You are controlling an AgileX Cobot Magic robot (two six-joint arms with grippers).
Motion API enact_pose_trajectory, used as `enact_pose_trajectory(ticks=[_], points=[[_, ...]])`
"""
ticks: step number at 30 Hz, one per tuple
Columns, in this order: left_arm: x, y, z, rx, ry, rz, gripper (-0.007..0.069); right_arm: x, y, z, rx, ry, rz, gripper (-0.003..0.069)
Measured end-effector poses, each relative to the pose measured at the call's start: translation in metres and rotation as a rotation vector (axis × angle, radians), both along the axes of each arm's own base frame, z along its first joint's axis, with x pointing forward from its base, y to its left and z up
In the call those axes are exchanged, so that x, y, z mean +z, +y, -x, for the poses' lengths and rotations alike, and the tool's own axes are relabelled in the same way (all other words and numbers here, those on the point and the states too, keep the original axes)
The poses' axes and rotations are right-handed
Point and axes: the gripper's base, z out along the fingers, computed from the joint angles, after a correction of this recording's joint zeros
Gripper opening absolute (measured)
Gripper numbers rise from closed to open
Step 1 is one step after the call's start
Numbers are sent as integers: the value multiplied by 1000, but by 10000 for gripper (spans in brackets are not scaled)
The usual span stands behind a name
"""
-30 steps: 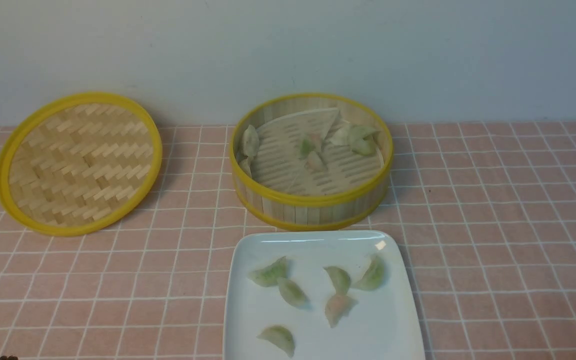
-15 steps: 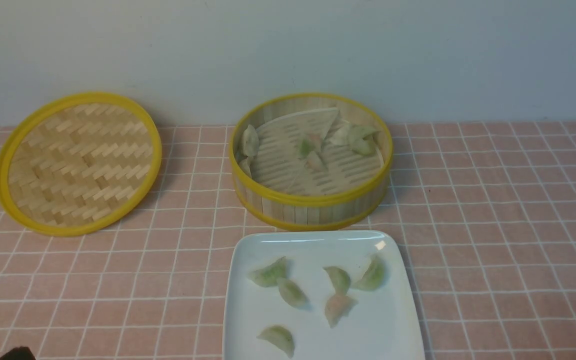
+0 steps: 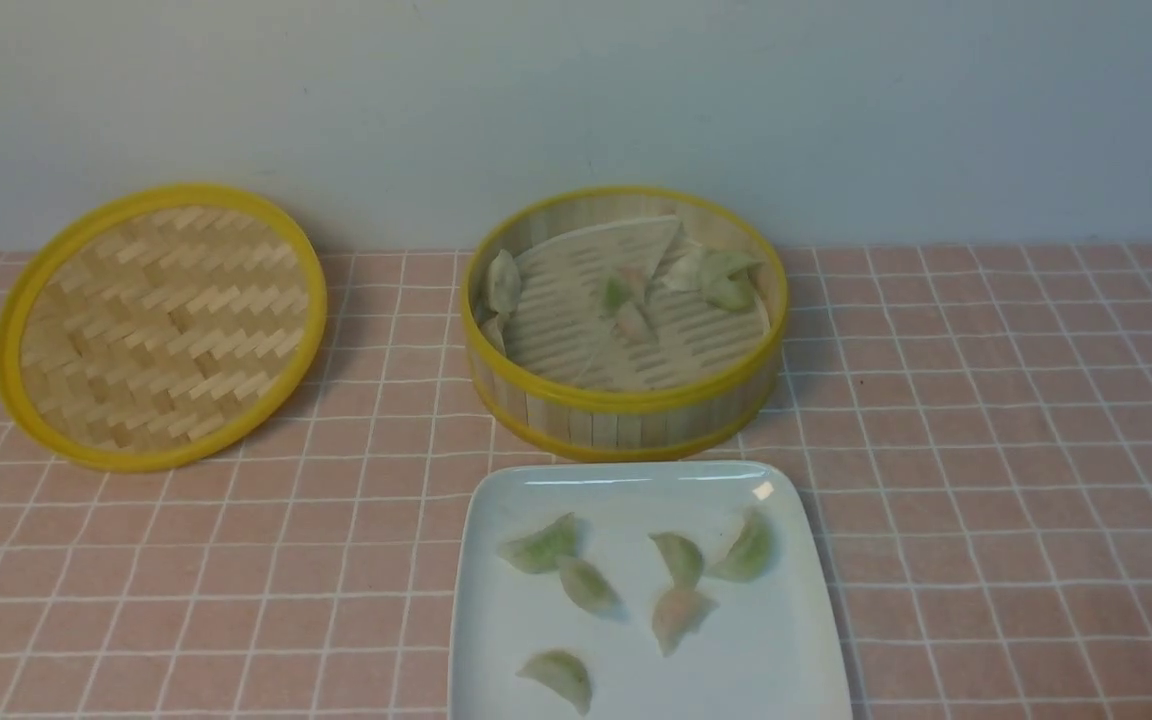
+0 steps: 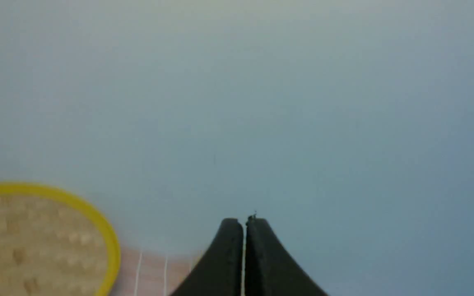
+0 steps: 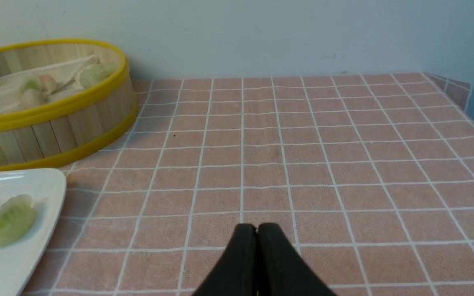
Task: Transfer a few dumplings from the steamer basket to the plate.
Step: Use the left arm to grab a dumpling from the steamer
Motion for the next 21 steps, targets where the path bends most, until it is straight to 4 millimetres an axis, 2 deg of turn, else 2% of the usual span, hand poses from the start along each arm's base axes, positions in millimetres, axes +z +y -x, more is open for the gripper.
enact_pose_trajectory(ticks=[2, 3, 4, 5, 7, 8, 9, 11, 12, 15, 16, 18, 21], points=[[14, -6, -13, -65, 107, -60, -6, 0, 0, 0, 0, 0, 0, -15], [20, -15, -44, -164, 307, -155, -6, 0, 0, 0, 0, 0, 0, -15], [24, -19, -62, -217, 396, -208, -6, 0, 0, 0, 0, 0, 0, -15], [31, -21, -73, -247, 427, -244, -6, 0, 0, 0, 0, 0, 0, -15], [29, -27, -112, -335, 580, -306, -6, 0, 0, 0, 0, 0, 0, -15], [29, -28, -119, -350, 603, -315, -6, 0, 0, 0, 0, 0, 0, -15], [27, -33, -145, -397, 670, -339, -6, 0, 0, 0, 0, 0, 0, -15], [20, -47, -180, -454, 730, -394, -6, 0, 0, 0, 0, 0, 0, -15], [21, -52, -189, -464, 732, -423, -6, 0, 0, 0, 0, 0, 0, -15], [8, -83, -223, -505, 770, -523, -6, 0, 0, 0, 0, 0, 0, -15], [7, -87, -227, -506, 774, -534, -6, 0, 0, 0, 0, 0, 0, -15], [-5, -114, -258, -507, 809, -602, -6, 0, 0, 0, 0, 0, 0, -15], [-24, -140, -293, -515, 870, -682, -6, 0, 0, 0, 0, 0, 0, -15]])
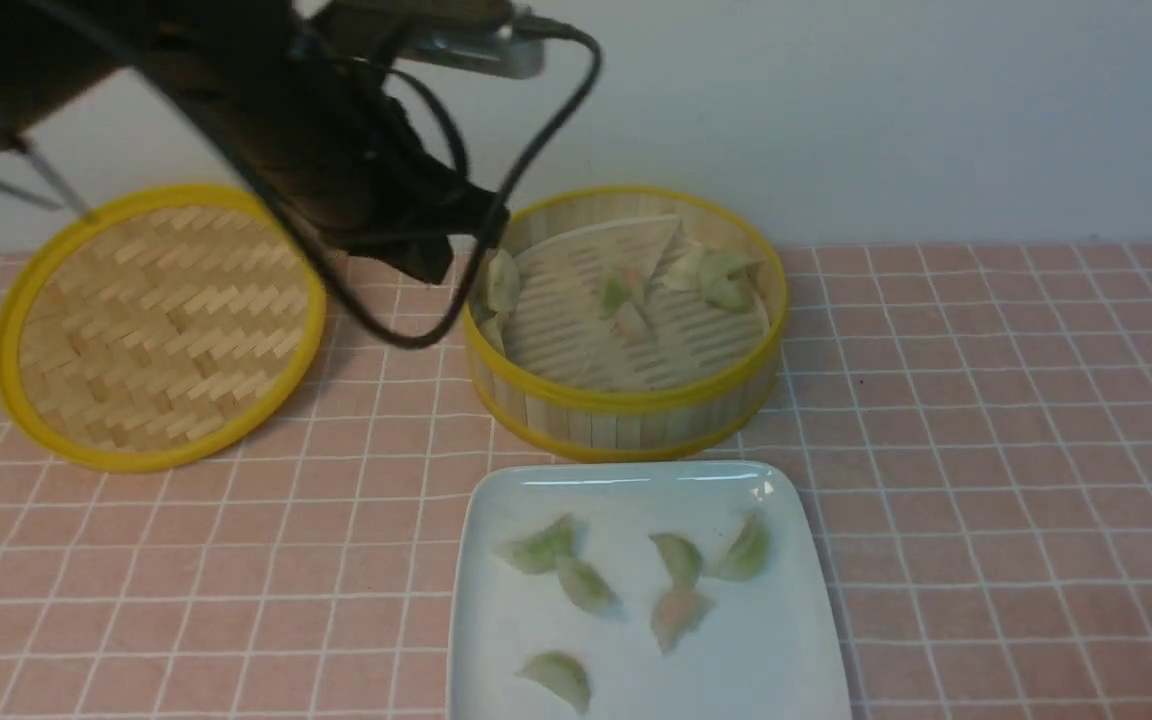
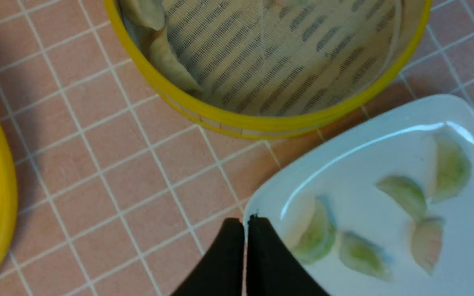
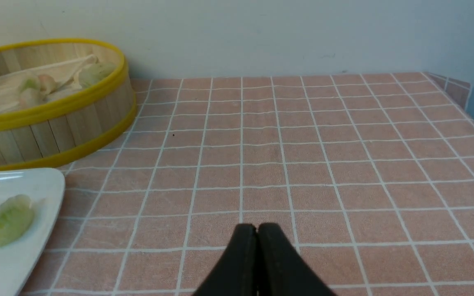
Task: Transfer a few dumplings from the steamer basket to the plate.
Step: Use the left arm to grab a dumpling from the steamer
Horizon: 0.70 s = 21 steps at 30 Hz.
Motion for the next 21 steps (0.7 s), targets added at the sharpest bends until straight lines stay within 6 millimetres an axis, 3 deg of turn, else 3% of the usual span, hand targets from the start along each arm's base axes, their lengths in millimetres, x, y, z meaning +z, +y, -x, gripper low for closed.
enact_pose_trajectory(ticks=[5, 10, 14, 21], points=[[-32, -30, -48, -15, 51, -96, -6, 0, 0, 0, 0, 0, 0, -15], [-54, -46, -91, 5, -27, -103, -6, 0, 0, 0, 0, 0, 0, -15], [-69, -50, -108, 32, -63, -117, -6, 0, 0, 0, 0, 0, 0, -15], [-93, -47, -113, 95, -16, -161, -4, 0, 0, 0, 0, 0, 0, -15]])
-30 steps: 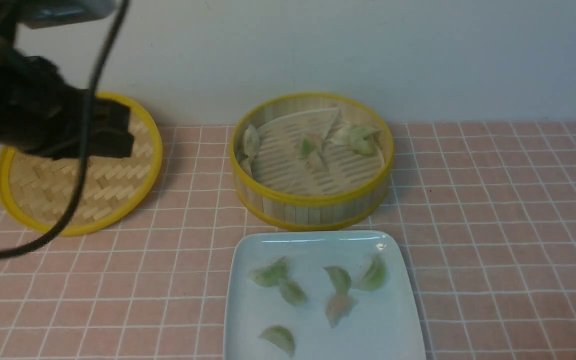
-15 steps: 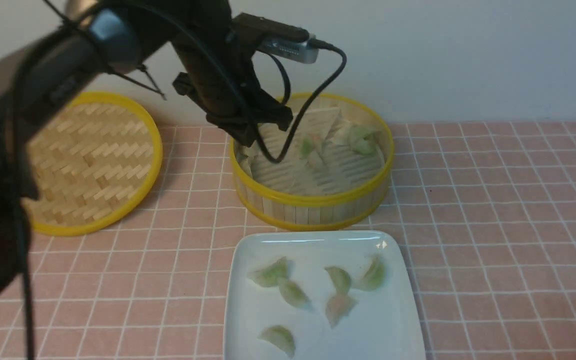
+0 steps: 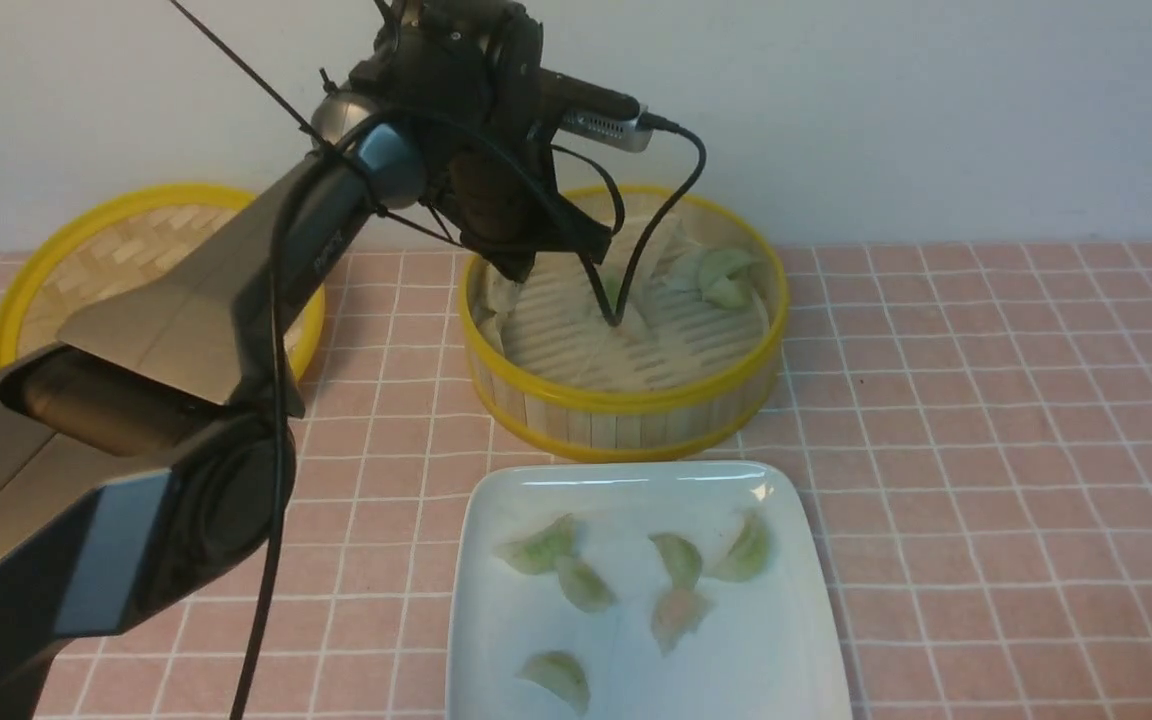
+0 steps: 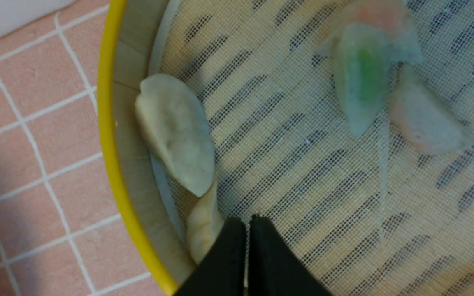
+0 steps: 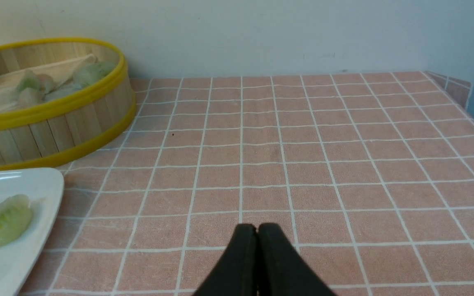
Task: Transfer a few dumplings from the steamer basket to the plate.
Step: Use the left arm to grab a dumpling from the steamer
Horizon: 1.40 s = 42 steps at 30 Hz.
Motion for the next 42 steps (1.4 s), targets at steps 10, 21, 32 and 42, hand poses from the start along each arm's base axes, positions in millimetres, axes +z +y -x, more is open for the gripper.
enact_pose_trajectory(ticks=[10, 21, 32, 42], points=[[-31, 0, -6, 3, 42, -54, 226, 0, 0, 0, 0, 0, 0, -15], [-52, -2, -10, -2, 52, -83, 395, 0, 0, 0, 0, 0, 0, -15], [-55, -2, -10, -3, 52, -91, 62, 0, 0, 0, 0, 0, 0, -15], [13, -4, 5, -17, -28, 2, 63, 0, 0, 0, 0, 0, 0, -15]])
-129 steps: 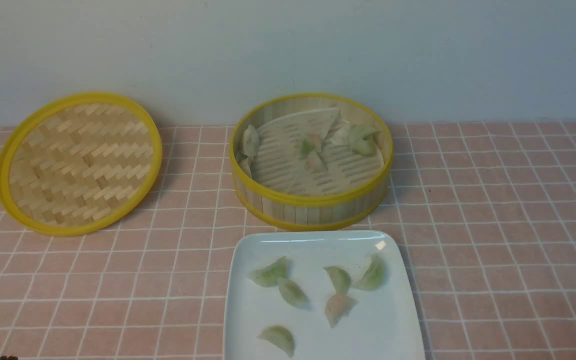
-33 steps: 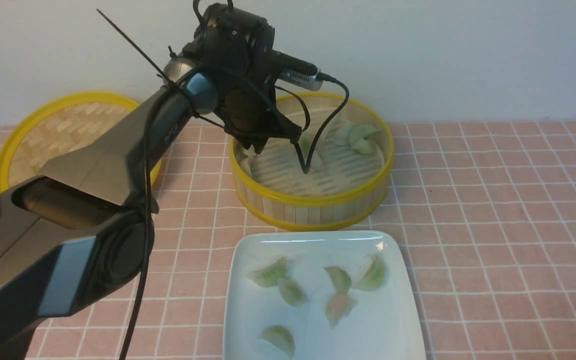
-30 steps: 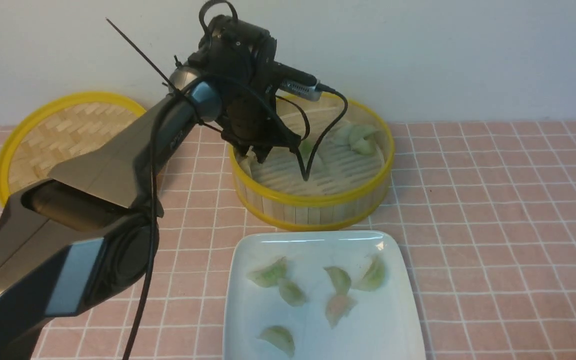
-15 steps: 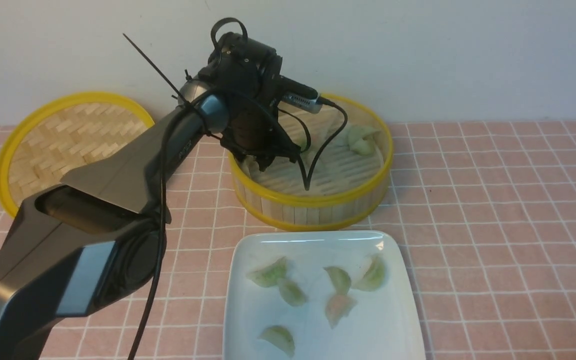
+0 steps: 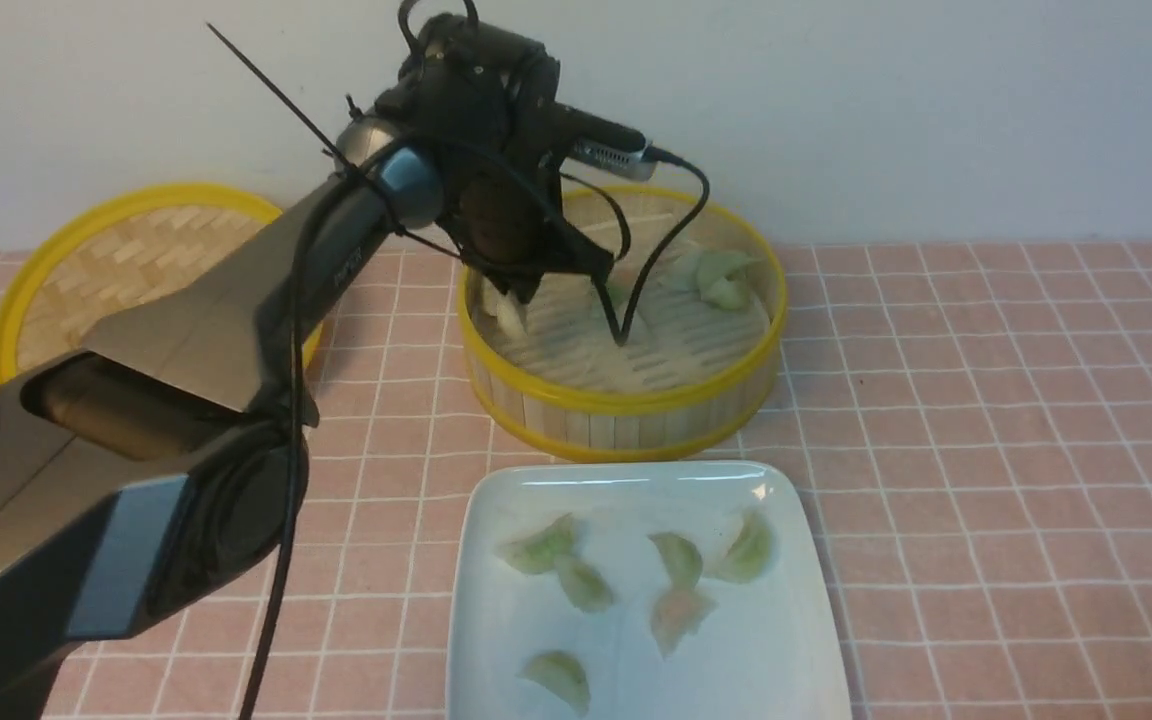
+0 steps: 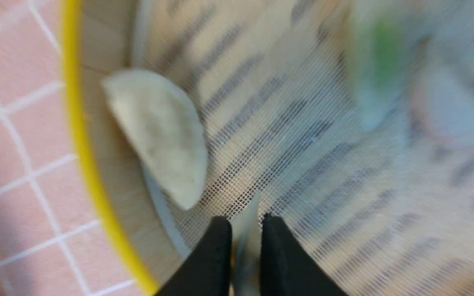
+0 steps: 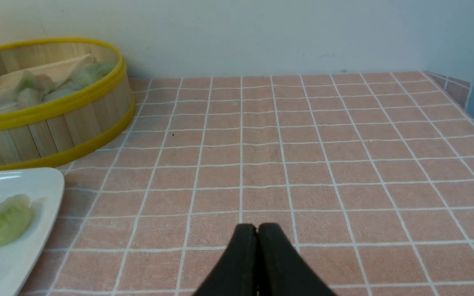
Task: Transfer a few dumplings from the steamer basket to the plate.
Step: Use the left arm to grab a dumpling from the steamer, then use the left arm to put the dumpling into the plate
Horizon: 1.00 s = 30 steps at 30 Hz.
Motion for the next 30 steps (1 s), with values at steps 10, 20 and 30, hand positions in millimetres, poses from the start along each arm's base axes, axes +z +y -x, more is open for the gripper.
enact_pose_trajectory(ticks=[10, 20, 30], points=[[81, -3, 70, -80, 35, 149, 59, 0, 0, 0, 0, 0, 0, -15], [4, -33, 168, -216, 309, 56, 58, 0, 0, 0, 0, 0, 0, -15], [-36, -51, 171, -241, 360, 37, 103, 0, 0, 0, 0, 0, 0, -15]])
